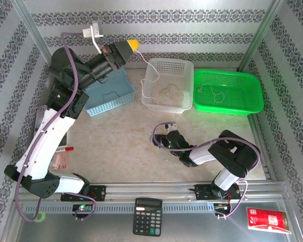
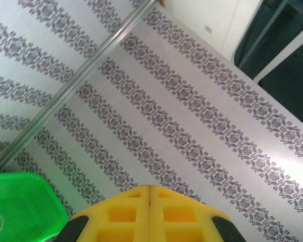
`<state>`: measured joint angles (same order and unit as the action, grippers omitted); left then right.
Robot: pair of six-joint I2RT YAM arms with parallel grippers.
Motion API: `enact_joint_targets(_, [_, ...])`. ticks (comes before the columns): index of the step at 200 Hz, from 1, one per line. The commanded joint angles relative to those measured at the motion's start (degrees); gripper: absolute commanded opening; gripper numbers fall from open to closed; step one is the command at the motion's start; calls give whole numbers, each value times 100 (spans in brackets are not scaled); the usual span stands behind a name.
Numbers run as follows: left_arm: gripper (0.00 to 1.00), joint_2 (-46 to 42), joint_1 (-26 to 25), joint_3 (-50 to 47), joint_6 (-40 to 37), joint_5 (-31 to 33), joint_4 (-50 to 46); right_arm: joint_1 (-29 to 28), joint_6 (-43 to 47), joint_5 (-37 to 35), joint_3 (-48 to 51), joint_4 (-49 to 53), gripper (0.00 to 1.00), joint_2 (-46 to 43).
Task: Untangle the cables
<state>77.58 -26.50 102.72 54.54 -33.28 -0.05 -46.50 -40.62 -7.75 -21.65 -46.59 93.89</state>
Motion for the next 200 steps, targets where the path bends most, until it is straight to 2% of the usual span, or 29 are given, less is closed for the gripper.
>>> enact_joint_targets(1, [0, 45, 60, 368, -280, -127, -165, -19, -169, -129, 143, -329, 55, 71])
enact_joint_targets(30, [0, 22, 71, 298, -342, -148, -238, -18, -175, 32, 161, -305, 58, -225])
enact_joint_targets(77, [0, -317, 73, -663, -404, -44, -23, -8, -22, 254, 85, 367, 61, -1319])
enact_joint_targets(127, [0, -667, 74, -1593, -699, 100, -127, 273, 268, -9, -212, 2239, 61, -2811])
enact_joint_targets(163, [0, -867, 70, -2015, -1023, 63, -255, 909, 590, -19, -545, 3716, 61, -3787])
enact_joint_targets(200, [0, -955, 73, -2155, -1225, 69, -388, 1441, 1046, -17, -966, 4739, 62, -4284])
